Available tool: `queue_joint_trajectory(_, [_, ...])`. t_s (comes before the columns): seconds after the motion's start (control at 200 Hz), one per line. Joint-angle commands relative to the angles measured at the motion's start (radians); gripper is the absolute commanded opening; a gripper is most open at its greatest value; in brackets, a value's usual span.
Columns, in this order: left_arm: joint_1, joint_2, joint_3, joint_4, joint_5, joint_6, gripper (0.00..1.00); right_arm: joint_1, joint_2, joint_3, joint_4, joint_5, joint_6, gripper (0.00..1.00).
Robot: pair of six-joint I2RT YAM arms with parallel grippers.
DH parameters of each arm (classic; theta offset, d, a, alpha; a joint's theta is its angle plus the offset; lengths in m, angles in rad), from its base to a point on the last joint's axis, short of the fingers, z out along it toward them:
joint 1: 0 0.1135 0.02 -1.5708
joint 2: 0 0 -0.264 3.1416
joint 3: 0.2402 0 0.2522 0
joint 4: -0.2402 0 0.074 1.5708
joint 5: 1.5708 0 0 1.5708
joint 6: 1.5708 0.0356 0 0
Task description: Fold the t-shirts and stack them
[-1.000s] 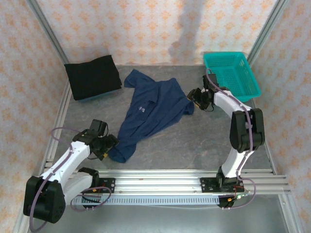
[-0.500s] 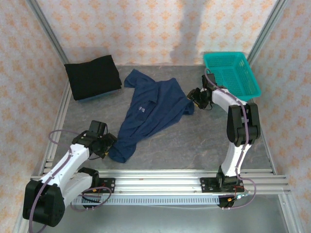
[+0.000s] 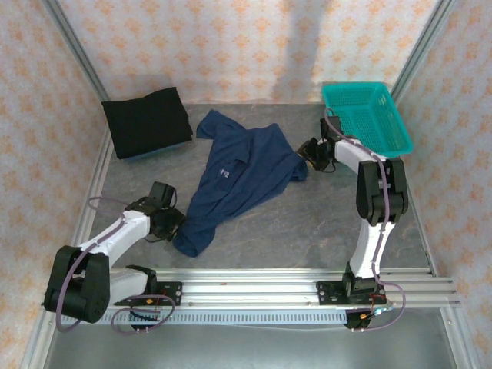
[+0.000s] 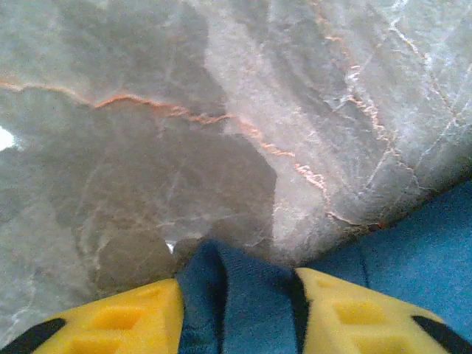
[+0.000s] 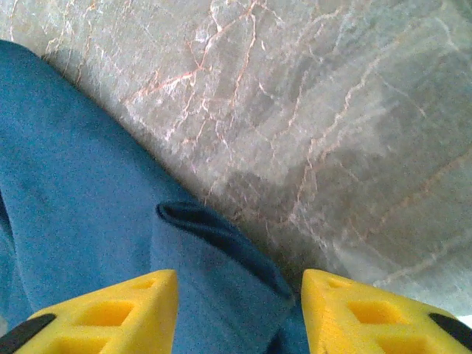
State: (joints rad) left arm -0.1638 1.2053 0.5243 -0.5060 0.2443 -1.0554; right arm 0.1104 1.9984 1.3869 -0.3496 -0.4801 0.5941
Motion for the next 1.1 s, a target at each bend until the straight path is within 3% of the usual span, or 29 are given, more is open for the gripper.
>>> queue_joint_trajectory(0.0, [-0.005,0.024,0.031,0.004,-0.053,0.035,0.27,-0.003,0.036,0.049,0.045,0.001,0.041,0.43])
queue_joint_trajectory(0.06, [-0.005,0.034,0.050,-0.010,-0.060,0.060,0.18,-0.003,0.051,0.070,0.046,0.009,0.051,0.34])
queue_joint_trajectory(0.13, [0.002,0.032,0.084,-0.050,-0.084,0.093,0.07,-0.003,0.063,0.102,0.019,0.024,0.056,0.16])
queue_joint_trajectory(0.195, [0.022,0.009,0.116,-0.091,-0.100,0.127,0.03,-0.003,0.047,0.109,0.007,0.046,0.059,0.08])
queue_joint_trajectory(0.39, [0.108,-0.096,0.309,-0.289,-0.177,0.288,0.00,-0.010,-0.125,0.117,-0.033,0.146,0.017,0.02])
queue_joint_trajectory(0.515, [0.119,-0.153,0.466,-0.370,-0.226,0.419,0.00,-0.021,-0.258,0.132,-0.106,0.180,-0.039,0.01])
queue_joint_trajectory(0.711, [0.119,-0.296,0.569,-0.409,-0.191,0.584,0.03,-0.040,-0.504,0.073,-0.234,0.223,-0.102,0.00])
queue_joint_trajectory(0.846, [0.118,-0.420,0.488,-0.472,-0.102,0.567,0.22,-0.040,-0.704,-0.053,-0.343,0.265,-0.119,0.00])
queue_joint_trajectory(0.936, [0.118,-0.511,0.405,-0.545,-0.107,0.481,0.58,-0.041,-0.874,-0.189,-0.410,0.333,-0.102,0.00])
queue_joint_trajectory(1.006, [0.118,-0.589,0.343,-0.555,-0.090,0.403,0.73,-0.041,-0.973,-0.282,-0.478,0.404,-0.097,0.00])
queue_joint_trajectory(1.096, [0.118,-0.659,0.236,-0.499,-0.006,0.292,0.77,-0.043,-1.032,-0.385,-0.528,0.432,-0.101,0.00])
